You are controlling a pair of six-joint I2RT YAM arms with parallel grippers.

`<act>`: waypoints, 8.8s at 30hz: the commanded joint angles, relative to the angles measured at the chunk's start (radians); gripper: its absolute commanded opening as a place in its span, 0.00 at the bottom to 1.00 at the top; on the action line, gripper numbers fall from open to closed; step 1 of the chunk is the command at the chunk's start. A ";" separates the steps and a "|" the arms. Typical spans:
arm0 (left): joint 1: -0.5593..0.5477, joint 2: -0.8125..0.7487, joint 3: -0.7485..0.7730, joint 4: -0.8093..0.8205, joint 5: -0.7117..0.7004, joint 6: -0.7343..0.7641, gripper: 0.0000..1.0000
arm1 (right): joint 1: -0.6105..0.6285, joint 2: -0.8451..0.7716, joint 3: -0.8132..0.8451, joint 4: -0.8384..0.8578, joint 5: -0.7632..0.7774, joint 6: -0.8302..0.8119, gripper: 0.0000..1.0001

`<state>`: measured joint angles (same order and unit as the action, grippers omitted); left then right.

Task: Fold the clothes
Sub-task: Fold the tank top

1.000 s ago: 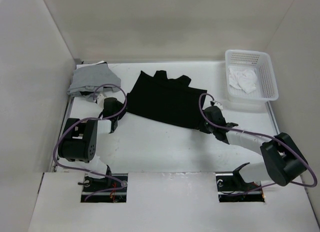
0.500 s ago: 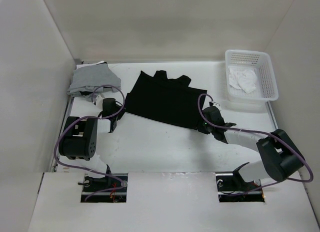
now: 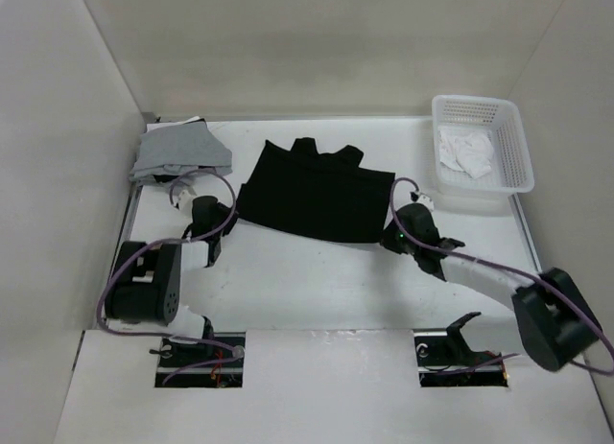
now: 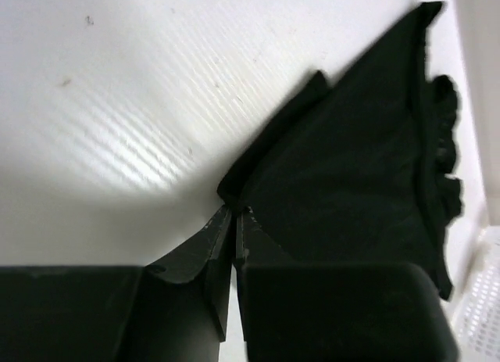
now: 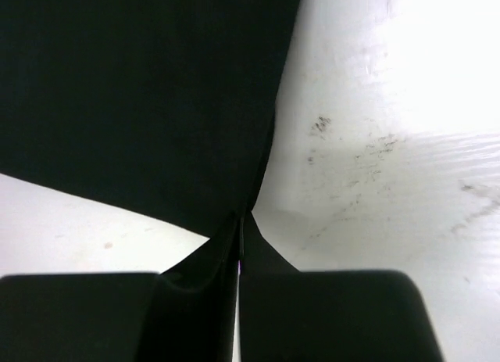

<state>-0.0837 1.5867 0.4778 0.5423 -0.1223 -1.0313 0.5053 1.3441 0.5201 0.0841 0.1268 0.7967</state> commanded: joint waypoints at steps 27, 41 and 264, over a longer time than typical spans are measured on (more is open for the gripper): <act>-0.037 -1.058 0.216 -0.722 -0.036 0.123 0.02 | 0.252 -0.650 0.424 -0.609 0.118 -0.143 0.02; -0.023 -0.121 0.346 -0.205 -0.031 0.048 0.02 | -0.284 0.334 0.697 -0.182 -0.286 -0.139 0.00; -0.333 0.265 0.125 0.163 0.098 -0.147 0.02 | 0.351 -0.368 0.006 -0.090 0.103 -0.002 0.58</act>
<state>-0.4389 1.8080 0.5495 0.7593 -0.0273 -1.2785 0.8463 1.0149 0.5304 -0.0490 0.2138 0.7723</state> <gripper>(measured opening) 0.056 0.581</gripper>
